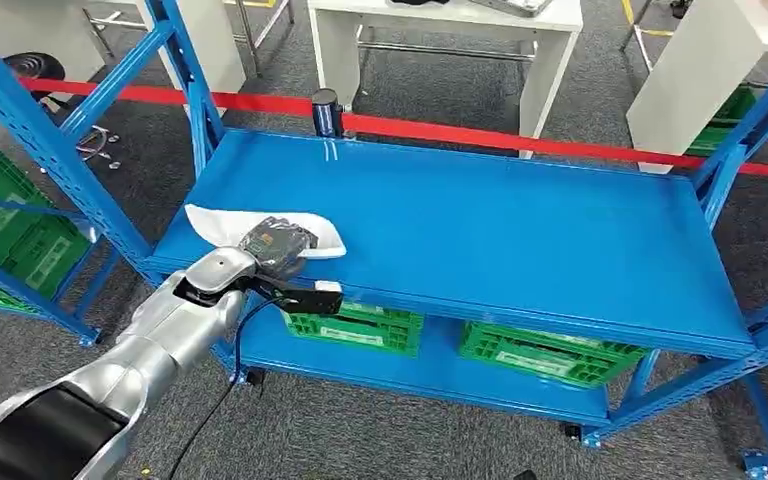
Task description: Take the parts from the cabinet and place them on the table.
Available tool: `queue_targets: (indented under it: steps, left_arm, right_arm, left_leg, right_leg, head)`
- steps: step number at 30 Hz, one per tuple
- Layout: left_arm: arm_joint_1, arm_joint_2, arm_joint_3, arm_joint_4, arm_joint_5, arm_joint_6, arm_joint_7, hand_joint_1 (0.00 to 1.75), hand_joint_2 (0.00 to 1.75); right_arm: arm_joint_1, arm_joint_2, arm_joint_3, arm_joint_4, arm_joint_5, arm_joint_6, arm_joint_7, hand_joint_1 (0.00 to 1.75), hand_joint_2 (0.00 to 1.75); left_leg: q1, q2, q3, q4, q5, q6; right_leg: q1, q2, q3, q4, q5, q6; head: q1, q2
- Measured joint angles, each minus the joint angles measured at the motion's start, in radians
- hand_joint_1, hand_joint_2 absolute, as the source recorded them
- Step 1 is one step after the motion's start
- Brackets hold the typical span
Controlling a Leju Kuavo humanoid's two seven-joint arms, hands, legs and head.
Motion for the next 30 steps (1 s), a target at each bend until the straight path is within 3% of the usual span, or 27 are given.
queue_targets:
  steps: [2,3,4,5,7,8,9,10,11,13,14,17,18,19,20,22,23,24,25,27,28,29,30]
  left_arm:
    - [0.0,0.002,0.006,0.002,0.008,0.01,-0.002,1.73,1.75]
    - [-0.001,0.003,0.011,0.003,0.013,0.016,-0.006,1.73,1.75]
    - [-0.001,0.003,0.018,0.003,0.023,0.021,-0.012,1.73,1.75]
    - [-0.001,0.003,0.028,0.003,0.037,0.031,-0.023,1.73,1.75]
    - [0.008,0.002,0.05,0.0,0.073,0.059,-0.061,1.73,1.75]
    - [0.017,0.001,0.062,-0.006,0.093,0.07,-0.08,1.73,1.75]
    - [0.027,0.0,0.078,-0.022,0.127,0.075,-0.11,1.73,1.75]
    - [0.043,-0.001,0.096,-0.052,0.175,0.069,-0.144,1.73,1.75]
    - [0.061,-0.002,0.123,-0.114,0.259,0.036,-0.191,1.73,1.75]
    - [0.103,-0.003,0.179,-0.279,0.417,-0.057,-0.221,1.73,1.75]
    - [0.116,-0.005,0.199,-0.35,0.451,-0.087,-0.211,1.73,1.75]
    - [0.153,-0.006,0.236,-0.482,0.462,-0.112,-0.2,1.73,1.75]
    - [0.158,-0.004,0.245,-0.509,0.465,-0.115,-0.2,1.73,1.75]
    - [0.167,-0.006,0.253,-0.538,0.472,-0.117,-0.203,1.73,1.75]
    - [0.168,-0.008,0.259,-0.559,0.501,-0.124,-0.221,1.73,1.75]
    - [0.191,-0.014,0.279,-0.615,0.643,-0.192,-0.278,1.73,1.75]
    - [0.215,-0.017,0.288,-0.668,0.751,-0.258,-0.284,1.73,1.75]
    - [0.234,-0.019,0.295,-0.72,0.864,-0.328,-0.281,1.73,1.75]
    - [0.247,-0.028,0.297,-0.781,1.006,-0.416,-0.26,1.73,1.75]
    - [0.263,-0.035,0.294,-0.893,1.234,-0.537,-0.206,1.73,1.75]
    - [0.266,-0.035,0.286,-0.942,1.321,-0.578,-0.187,1.73,1.75]
    - [0.266,-0.035,0.273,-0.993,1.404,-0.616,-0.173,1.73,1.75]
    - [0.267,-0.034,0.261,-1.033,1.465,-0.641,-0.167,1.73,1.75]
  right_arm:
    - [0.002,0.0,0.0,0.0,0.0,-0.001,0.0,0.0,0.0]
    - [0.002,0.002,0.0,0.0,0.0,-0.002,-0.001,0.0,0.0]
    - [0.001,0.002,0.0,0.0,0.0,-0.002,-0.001,0.0,0.0]
    - [0.001,0.001,0.0,0.0,-0.001,-0.003,-0.001,0.0,0.0]
    - [0.002,0.0,-0.002,0.0,-0.002,-0.005,-0.001,0.0,0.0]
    - [0.002,0.0,-0.003,0.0,-0.002,-0.005,0.0,0.0,0.0]
    - [0.002,0.0,-0.004,0.0,-0.002,-0.006,0.001,0.0,0.0]
    - [0.002,0.0,-0.005,0.0,-0.002,-0.006,0.001,0.0,0.0]
    - [0.002,0.0,-0.005,0.0,-0.001,-0.006,0.001,0.0,0.0]
    - [0.001,0.0,-0.006,0.0,-0.001,-0.006,0.001,0.0,0.0]
    - [0.001,0.003,-0.006,0.0,-0.001,-0.005,0.001,0.0,0.0]
    - [0.005,0.003,-0.007,0.0,-0.001,-0.003,0.001,0.0,0.0]
    - [0.006,0.003,-0.007,0.0,-0.001,-0.003,0.001,0.0,0.0]
    - [0.008,0.001,-0.008,0.0,-0.001,-0.003,0.001,0.0,0.0]
    - [0.006,0.0,-0.008,0.0,-0.001,-0.003,0.001,0.0,0.0]
    - [0.004,-0.002,-0.009,0.0,-0.001,-0.005,0.001,0.0,0.0]
    - [0.003,-0.002,-0.01,0.0,0.0,-0.006,0.001,0.0,0.0]
    - [0.003,-0.002,-0.011,0.0,0.0,-0.006,0.001,0.0,0.0]
    - [0.003,-0.002,-0.011,0.0,0.002,-0.006,0.002,0.0,0.0]
    - [-0.004,-0.002,-0.011,-0.002,0.004,-0.006,0.002,0.0,0.0]
    - [-0.007,-0.002,-0.011,-0.004,0.005,-0.006,0.002,0.0,0.0]
    - [-0.012,-0.002,-0.011,-0.004,0.007,-0.006,0.002,0.0,0.0]
    - [-0.014,-0.001,-0.011,-0.005,0.008,-0.009,0.002,0.0,0.0]
  left_leg:
    - [0.004,0.0,0.0,-0.001,0.002,-0.007]
    - [0.007,0.0,-0.005,0.005,-0.003,-0.012]
    - [0.009,0.001,-0.017,0.027,-0.022,-0.02]
    - [0.011,0.002,-0.039,0.08,-0.055,-0.027]
    - [0.018,0.002,-0.121,0.257,-0.134,-0.035]
    - [0.02,0.003,-0.149,0.315,-0.149,-0.037]
    - [0.021,0.003,-0.157,0.328,-0.143,-0.036]
    - [0.021,0.003,-0.141,0.291,-0.114,-0.034]
    - [0.021,0.003,-0.107,0.218,-0.072,-0.03]
    - [0.018,0.002,-0.02,0.032,0.007,-0.014]
    - [0.013,0.001,-0.005,0.018,-0.007,-0.011]
    - [0.006,0.002,-0.007,0.009,-0.009,-0.006]
    - [0.008,0.002,-0.002,-0.004,-0.003,0.002]
    - [0.016,0.006,0.011,-0.022,0.006,0.009]
    - [0.016,0.005,0.013,-0.028,0.011,0.017]
    - [0.012,0.003,0.012,-0.029,0.012,0.019]
    - [0.01,0.003,0.011,-0.028,0.012,0.02]
    - [0.008,0.003,0.011,-0.027,0.011,0.02]
    - [0.008,0.002,0.011,-0.026,0.011,0.02]
    - [0.008,0.0,0.011,-0.019,0.007,0.017]
    - [0.008,0.0,0.01,-0.014,0.004,0.014]
    - [0.0,-0.001,0.005,-0.006,-0.001,0.007]
    - [-0.002,-0.001,0.003,-0.002,-0.004,0.005]
  right_leg:
    - [0.005,0.0,-0.001,0.0,0.002,-0.013]
    - [-0.006,0.0,0.001,-0.003,0.006,-0.019]
    - [-0.005,0.0,0.001,-0.003,0.005,-0.02]
    - [-0.005,0.0,0.002,-0.003,0.006,-0.026]
    - [-0.003,0.0,-0.001,-0.002,0.005,-0.028]
    - [-0.002,0.001,-0.001,-0.002,0.005,-0.028]
    - [-0.002,0.002,-0.001,-0.002,0.005,-0.027]
    - [-0.002,0.004,0.001,-0.002,0.005,-0.027]
    - [-0.001,0.005,0.002,-0.002,0.004,-0.027]
    - [0.0,0.006,0.005,-0.003,0.003,-0.027]
    - [0.008,0.006,-0.001,-0.002,0.002,-0.022]
    - [0.001,0.007,-0.005,-0.008,0.008,-0.008]
    - [0.005,0.008,0.0,-0.014,0.01,-0.001]
    - [0.002,0.004,-0.009,-0.003,-0.002,-0.002]
    - [0.005,0.003,-0.03,0.041,-0.028,-0.007]
    - [0.005,0.003,-0.11,0.214,-0.097,-0.016]
    - [0.005,0.003,-0.147,0.289,-0.12,-0.015]
    - [0.005,0.003,-0.165,0.324,-0.125,-0.009]
    - [0.004,0.003,-0.157,0.305,-0.109,0.0]
    - [0.004,0.002,-0.075,0.134,-0.036,0.021]
    - [0.002,0.001,-0.03,0.044,-0.006,0.026]
    - [0.005,0.0,-0.004,-0.009,-0.001,0.016]
    - [0.005,0.002,-0.001,-0.009,0.005,0.004]
  head:
    - [0.0,0.0]
    - [0.002,0.0]
    - [0.0,0.0]
    - [-0.004,0.0]
    - [-0.004,0.0]
    - [-0.004,0.0]
    - [-0.004,0.0]
    - [-0.004,0.0]
    - [-0.004,0.0]
    - [-0.004,0.0]
    - [-0.001,0.0]
    - [-0.003,0.0]
    - [-0.005,0.0]
    - [-0.002,0.0]
    - [-0.001,0.0]
    - [0.002,0.0]
    - [0.002,0.0]
    - [0.002,0.0]
    - [0.002,0.0]
    - [0.002,0.0]
    - [0.003,0.0]
    - [0.003,0.0]
    - [0.0,0.0]
